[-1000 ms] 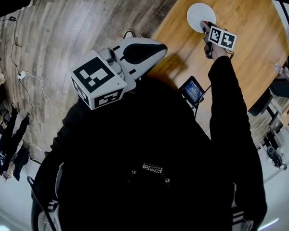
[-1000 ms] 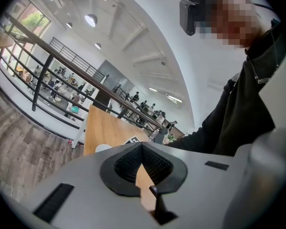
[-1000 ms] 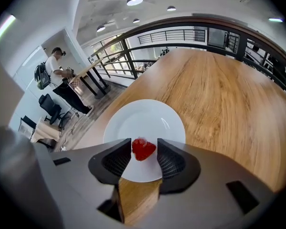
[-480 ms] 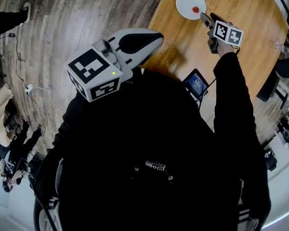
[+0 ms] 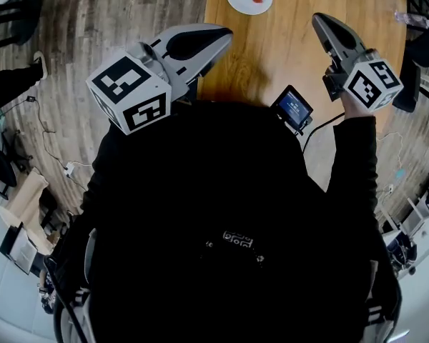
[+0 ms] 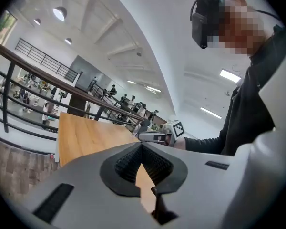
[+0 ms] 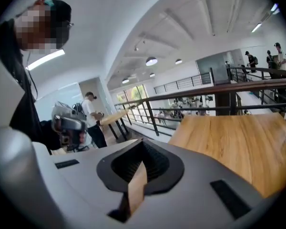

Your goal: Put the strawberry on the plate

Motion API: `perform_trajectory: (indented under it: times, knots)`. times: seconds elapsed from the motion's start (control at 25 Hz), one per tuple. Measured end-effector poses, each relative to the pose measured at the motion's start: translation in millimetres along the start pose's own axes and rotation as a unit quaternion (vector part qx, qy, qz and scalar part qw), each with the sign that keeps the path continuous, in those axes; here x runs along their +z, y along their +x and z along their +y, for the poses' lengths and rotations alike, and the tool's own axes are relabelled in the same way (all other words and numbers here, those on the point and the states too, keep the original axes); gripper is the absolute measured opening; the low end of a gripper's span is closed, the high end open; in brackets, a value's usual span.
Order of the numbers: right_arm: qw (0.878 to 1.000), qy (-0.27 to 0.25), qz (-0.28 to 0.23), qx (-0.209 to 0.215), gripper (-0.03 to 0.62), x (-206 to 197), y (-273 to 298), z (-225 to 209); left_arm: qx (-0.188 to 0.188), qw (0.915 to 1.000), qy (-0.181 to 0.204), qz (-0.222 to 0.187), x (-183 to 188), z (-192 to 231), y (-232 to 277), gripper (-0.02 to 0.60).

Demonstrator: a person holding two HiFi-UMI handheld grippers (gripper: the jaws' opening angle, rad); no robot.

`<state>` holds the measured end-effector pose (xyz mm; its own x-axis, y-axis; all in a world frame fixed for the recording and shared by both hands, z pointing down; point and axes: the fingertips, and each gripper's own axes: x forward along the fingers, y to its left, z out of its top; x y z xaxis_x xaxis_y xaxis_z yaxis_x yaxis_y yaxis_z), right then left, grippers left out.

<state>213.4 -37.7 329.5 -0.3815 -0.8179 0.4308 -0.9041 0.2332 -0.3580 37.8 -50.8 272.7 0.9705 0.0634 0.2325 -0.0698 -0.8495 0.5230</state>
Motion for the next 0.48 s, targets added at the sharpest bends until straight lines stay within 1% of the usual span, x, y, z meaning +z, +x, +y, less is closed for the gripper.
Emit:
perform_trajectory:
  times: [0.08, 0.12, 0.16, 0.24, 0.32, 0.4, 0.48]
  knots:
    - [0.999, -0.004, -0.047, 0.018, 0.018, 24, -20, 34, -0.017, 0.9998, 0.007, 0.002, 3, -6, 3, -0.002]
    - [0.998, -0.012, -0.057, 0.022, 0.018, 33, -27, 49, -0.024, 0.9997, 0.008, 0.002, 5, -9, 4, -0.002]
    - [0.998, -0.026, -0.059, 0.023, 0.018, 37, -32, 61, -0.031, 0.9995, 0.008, 0.003, 6, -9, 5, -0.002]
    - [0.997, -0.064, -0.042, 0.014, 0.018, 33, -33, 71, -0.043, 0.9990, 0.006, 0.012, 0, -6, 11, -0.002]
    - [0.995, -0.092, -0.024, -0.005, 0.018, 25, -33, 70, -0.049, 0.9981, 0.003, 0.038, -17, 3, 17, -0.002]
    - [0.995, -0.090, -0.033, -0.026, 0.018, 28, -38, 70, -0.046, 0.9966, 0.001, 0.069, -37, 10, 10, -0.002]
    - [0.996, -0.067, -0.051, -0.038, 0.018, 36, -45, 84, -0.051, 0.9953, -0.012, 0.082, -56, 10, -10, -0.002]
